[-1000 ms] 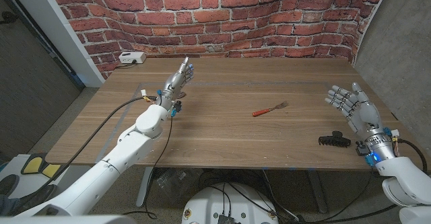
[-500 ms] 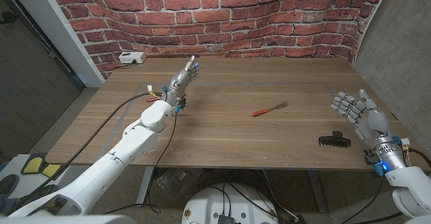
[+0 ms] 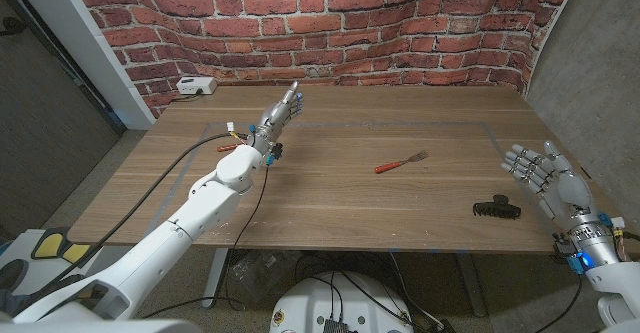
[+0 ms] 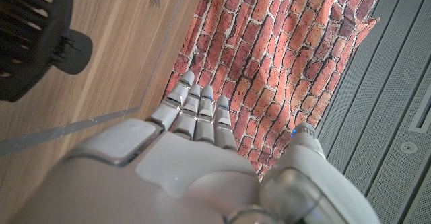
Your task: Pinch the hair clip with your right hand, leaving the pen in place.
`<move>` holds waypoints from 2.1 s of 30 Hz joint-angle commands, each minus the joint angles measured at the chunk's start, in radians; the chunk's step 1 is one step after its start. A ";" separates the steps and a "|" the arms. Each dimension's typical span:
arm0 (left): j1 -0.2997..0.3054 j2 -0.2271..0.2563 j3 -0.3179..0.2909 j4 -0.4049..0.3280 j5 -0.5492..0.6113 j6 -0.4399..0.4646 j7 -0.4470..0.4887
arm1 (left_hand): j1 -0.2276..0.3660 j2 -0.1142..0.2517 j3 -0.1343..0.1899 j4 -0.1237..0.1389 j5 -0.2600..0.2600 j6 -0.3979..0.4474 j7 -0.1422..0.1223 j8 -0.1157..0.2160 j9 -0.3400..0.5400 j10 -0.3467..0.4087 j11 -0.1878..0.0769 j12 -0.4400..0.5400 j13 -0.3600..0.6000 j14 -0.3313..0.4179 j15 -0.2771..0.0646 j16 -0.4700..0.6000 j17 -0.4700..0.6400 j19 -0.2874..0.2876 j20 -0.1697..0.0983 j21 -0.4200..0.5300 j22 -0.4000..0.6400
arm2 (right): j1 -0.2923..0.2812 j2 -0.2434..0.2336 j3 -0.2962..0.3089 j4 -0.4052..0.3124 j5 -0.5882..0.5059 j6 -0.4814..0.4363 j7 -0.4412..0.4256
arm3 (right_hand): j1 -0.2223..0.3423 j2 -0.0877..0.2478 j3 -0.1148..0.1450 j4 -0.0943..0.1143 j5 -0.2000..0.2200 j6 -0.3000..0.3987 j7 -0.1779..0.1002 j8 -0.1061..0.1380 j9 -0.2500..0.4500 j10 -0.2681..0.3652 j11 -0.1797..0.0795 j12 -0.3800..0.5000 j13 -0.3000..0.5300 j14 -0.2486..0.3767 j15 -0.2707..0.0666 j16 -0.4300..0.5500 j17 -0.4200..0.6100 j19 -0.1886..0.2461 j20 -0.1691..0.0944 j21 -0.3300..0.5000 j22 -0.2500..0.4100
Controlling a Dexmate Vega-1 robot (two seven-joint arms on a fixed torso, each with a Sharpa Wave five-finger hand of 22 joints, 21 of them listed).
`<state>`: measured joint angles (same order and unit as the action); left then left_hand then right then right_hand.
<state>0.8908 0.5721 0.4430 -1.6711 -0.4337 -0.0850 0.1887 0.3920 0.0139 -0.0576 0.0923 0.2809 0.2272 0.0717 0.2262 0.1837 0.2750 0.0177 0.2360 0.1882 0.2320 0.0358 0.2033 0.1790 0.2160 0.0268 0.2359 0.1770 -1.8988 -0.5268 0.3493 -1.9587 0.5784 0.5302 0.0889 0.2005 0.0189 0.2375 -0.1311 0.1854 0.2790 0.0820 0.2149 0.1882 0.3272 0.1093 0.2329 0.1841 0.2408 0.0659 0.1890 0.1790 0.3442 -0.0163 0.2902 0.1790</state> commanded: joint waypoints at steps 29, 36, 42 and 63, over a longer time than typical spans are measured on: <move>0.003 -0.004 0.000 -0.035 0.034 0.011 0.047 | 0.015 0.012 -0.002 -0.006 -0.006 0.014 -0.002 -0.007 0.003 0.016 -0.003 -0.009 0.005 0.004 -0.003 -0.008 0.004 0.009 0.006 -0.008 0.002 | -0.058 0.075 0.123 -0.089 -0.442 -0.136 -0.146 | 0.091 0.015 0.036 -0.034 -0.004 0.074 -0.056 0.012 0.010 0.058 -0.080 0.010 0.002 0.065 -0.020 0.002 0.000 0.064 -0.008 -0.010 0.003; -0.006 -0.011 0.002 -0.017 0.034 0.002 0.042 | 0.016 0.013 -0.003 -0.006 -0.007 0.017 -0.003 -0.008 0.004 0.017 -0.003 -0.010 0.006 0.004 -0.002 -0.009 0.004 0.006 0.006 -0.010 0.002 | -0.064 0.089 0.147 -0.127 -0.512 -0.194 -0.158 | 0.133 0.007 0.047 -0.046 -0.004 0.087 -0.075 0.014 0.009 0.064 -0.106 0.009 0.003 0.062 -0.016 -0.002 0.000 0.061 -0.003 -0.018 0.003; -0.010 -0.017 0.000 -0.005 0.034 -0.008 0.043 | 0.017 0.014 -0.003 -0.006 -0.008 0.018 -0.004 -0.008 0.004 0.019 -0.002 -0.011 0.006 0.004 -0.002 -0.009 0.004 0.005 0.007 -0.011 0.002 | -0.068 0.103 0.157 -0.163 -0.589 -0.244 -0.176 | 0.157 0.002 0.053 -0.050 -0.004 0.086 -0.086 0.012 0.009 0.065 -0.118 0.008 0.003 0.061 -0.011 -0.004 0.000 0.059 0.002 -0.022 0.003; -0.006 -0.008 -0.008 -0.007 0.031 -0.014 0.037 | 0.020 0.018 -0.006 -0.006 -0.013 0.023 -0.004 -0.011 0.004 0.023 -0.005 -0.014 0.006 0.004 -0.003 -0.011 0.004 0.004 0.010 -0.016 0.003 | -0.080 0.162 0.146 -0.249 -0.852 -0.342 -0.267 | 0.409 -0.011 0.130 -0.063 0.010 0.044 -0.123 -0.003 0.010 0.042 -0.159 -0.008 0.003 0.057 -0.043 -0.005 0.000 0.073 -0.014 -0.045 0.002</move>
<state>0.8784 0.5565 0.4427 -1.6705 -0.4007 -0.0974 0.2262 0.4101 0.0320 -0.0617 0.0882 0.2698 0.2415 0.0681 0.2180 0.1836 0.2899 0.0139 0.2285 0.1882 0.2319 0.0358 0.1919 0.1790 0.2195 0.0303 0.2204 0.1770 -1.9715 -0.3950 0.5026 -2.1682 -0.1462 0.2269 -0.1301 0.5737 0.0108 0.3552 -0.1933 0.1855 0.3243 -0.0324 0.2143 0.1932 0.3690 -0.0364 0.2290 0.1840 0.2928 0.0345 0.1849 0.1769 0.4088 -0.0235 0.2468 0.1790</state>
